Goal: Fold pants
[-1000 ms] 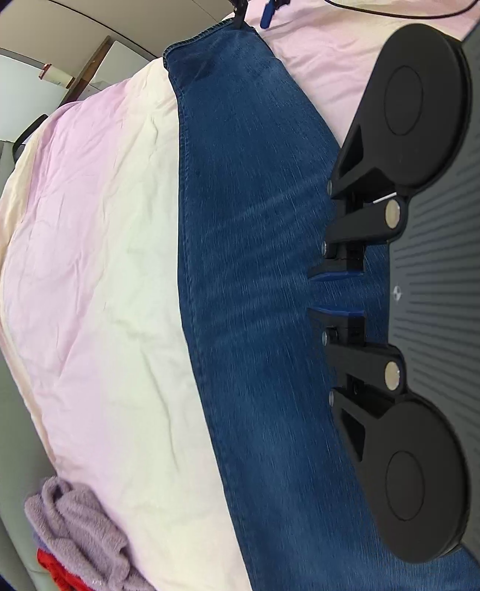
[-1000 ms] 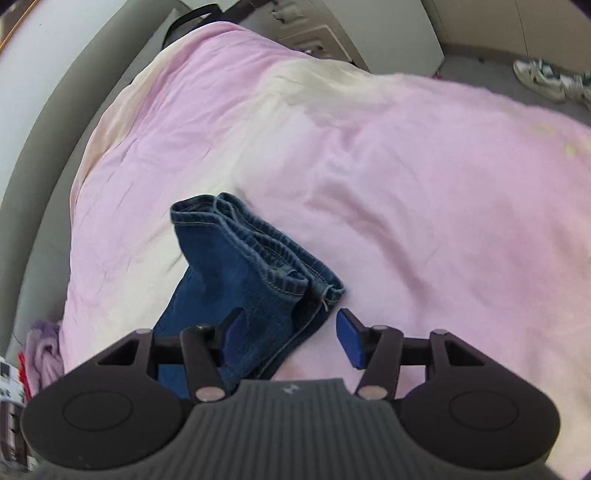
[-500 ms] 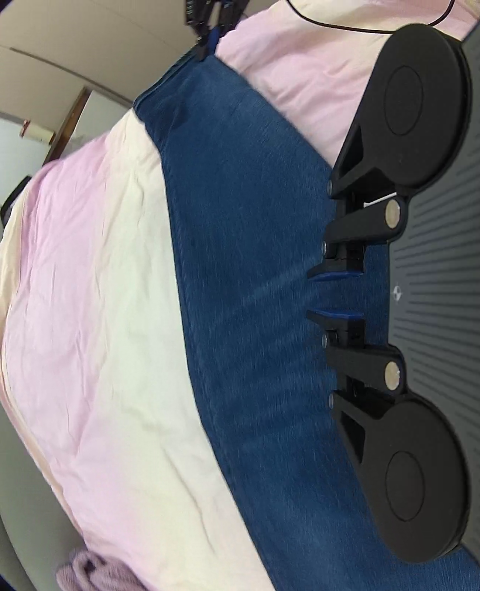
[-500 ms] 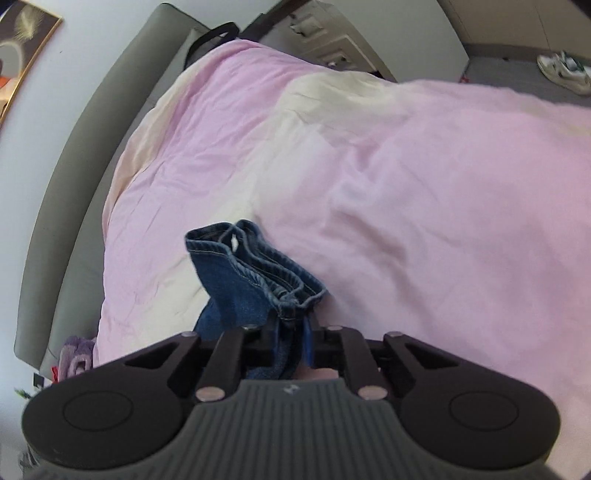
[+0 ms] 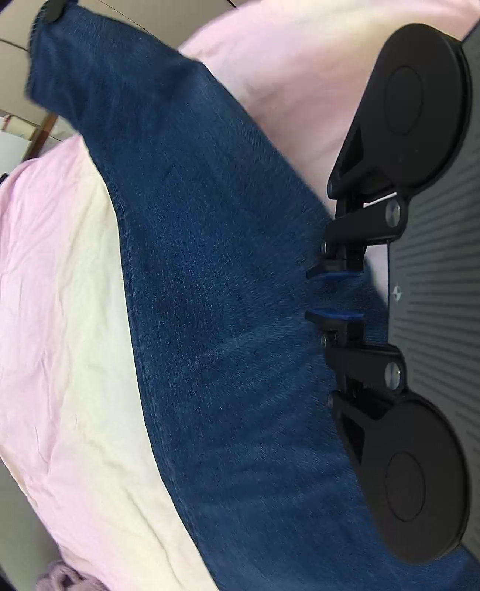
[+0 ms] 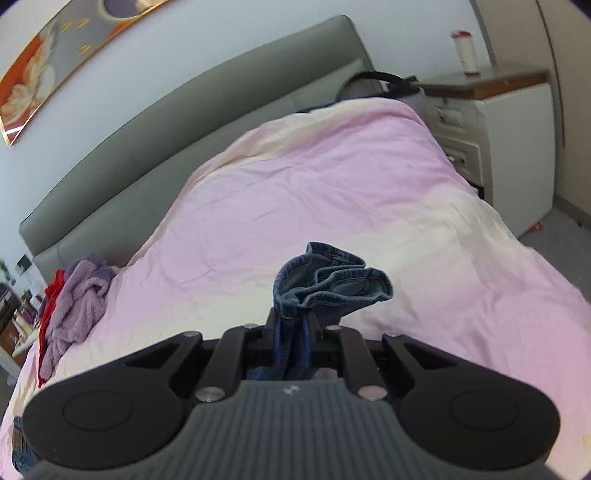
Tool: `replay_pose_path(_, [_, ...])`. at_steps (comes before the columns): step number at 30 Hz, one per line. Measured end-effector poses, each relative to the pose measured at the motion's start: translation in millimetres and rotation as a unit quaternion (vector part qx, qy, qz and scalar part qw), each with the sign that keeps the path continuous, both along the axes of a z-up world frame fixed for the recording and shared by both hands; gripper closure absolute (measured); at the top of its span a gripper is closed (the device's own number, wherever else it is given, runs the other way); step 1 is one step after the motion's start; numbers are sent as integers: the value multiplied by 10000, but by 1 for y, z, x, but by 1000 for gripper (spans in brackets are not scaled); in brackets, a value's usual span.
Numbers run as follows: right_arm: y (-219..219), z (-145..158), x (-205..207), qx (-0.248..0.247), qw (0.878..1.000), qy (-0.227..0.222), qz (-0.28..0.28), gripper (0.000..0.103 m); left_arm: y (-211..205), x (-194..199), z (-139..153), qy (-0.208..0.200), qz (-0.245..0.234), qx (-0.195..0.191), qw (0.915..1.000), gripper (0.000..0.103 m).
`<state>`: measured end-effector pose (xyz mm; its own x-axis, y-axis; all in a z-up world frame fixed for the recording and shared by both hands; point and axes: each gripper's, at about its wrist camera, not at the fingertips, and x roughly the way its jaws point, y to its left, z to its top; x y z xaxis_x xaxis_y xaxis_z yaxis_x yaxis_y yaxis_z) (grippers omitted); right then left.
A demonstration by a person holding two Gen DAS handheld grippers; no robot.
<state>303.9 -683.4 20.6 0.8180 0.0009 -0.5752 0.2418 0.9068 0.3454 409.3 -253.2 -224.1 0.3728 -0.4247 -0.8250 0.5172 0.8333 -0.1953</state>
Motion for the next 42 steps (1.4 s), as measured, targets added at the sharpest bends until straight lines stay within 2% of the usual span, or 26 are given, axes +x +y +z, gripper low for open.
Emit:
replay_pose_path(2, [33,22,6,-273,9990,-57,348,96,20,-3,14,88,146,6,9999,83])
replay_pose_path(7, [122,56,23,-562,9915,-197,1158,96,98,-15,67,-134,401,-282,9987,83])
replay_pose_path(11, [199,58,39,-578,9822,-254,1770,96,171,-22,103,-392,715,-418,9958,83])
replay_pose_path(14, [254,45,46,-469,9742,-212,2199,96,224,-22,113,-425,1085,-593,9914,83])
replay_pose_path(16, [288,31,49,-351,9700,-131,2403,96,252,-20,111,-329,1332,-740,9878,83])
replay_pose_path(19, [334,-2,52,-234,9632,107,2674,96,290,-12,95,67,1540,-1148,9814,81])
replay_pose_path(23, [389,-73,48,-465,9502,716,2997,96,330,-12,62,507,1966,-1392,9692,81])
replay_pose_path(26, [413,-119,42,-784,9364,1160,3217,96,339,-9,44,699,2139,-1463,9633,81])
replay_pose_path(28, [422,-139,37,-1055,9255,1355,3376,95,339,-10,38,764,2196,-1503,9609,81])
replay_pose_path(31, [431,-151,30,-1389,9101,1572,3574,83,331,-8,34,753,2236,-1519,9598,79])
replay_pose_path(32, [432,-148,30,-1410,9063,1612,3644,70,329,-9,33,713,2262,-1522,9595,78])
replay_pose_path(33, [432,-142,27,-1349,9040,1606,3725,65,325,-8,32,668,2287,-1525,9592,75])
replay_pose_path(34, [431,-135,25,-1285,9042,1553,3765,56,322,-9,31,626,2333,-1542,9581,75])
replay_pose_path(35, [429,-126,25,-1250,9054,1487,3774,52,321,-10,29,603,2380,-1588,9563,75])
replay_pose_path(39, [425,-114,48,-1265,9218,1491,3346,52,324,-14,16,648,2512,-1864,9476,75])
replay_pose_path(42, [429,-127,73,-1361,9321,1606,2947,52,324,-14,14,662,2515,-1830,9481,75])
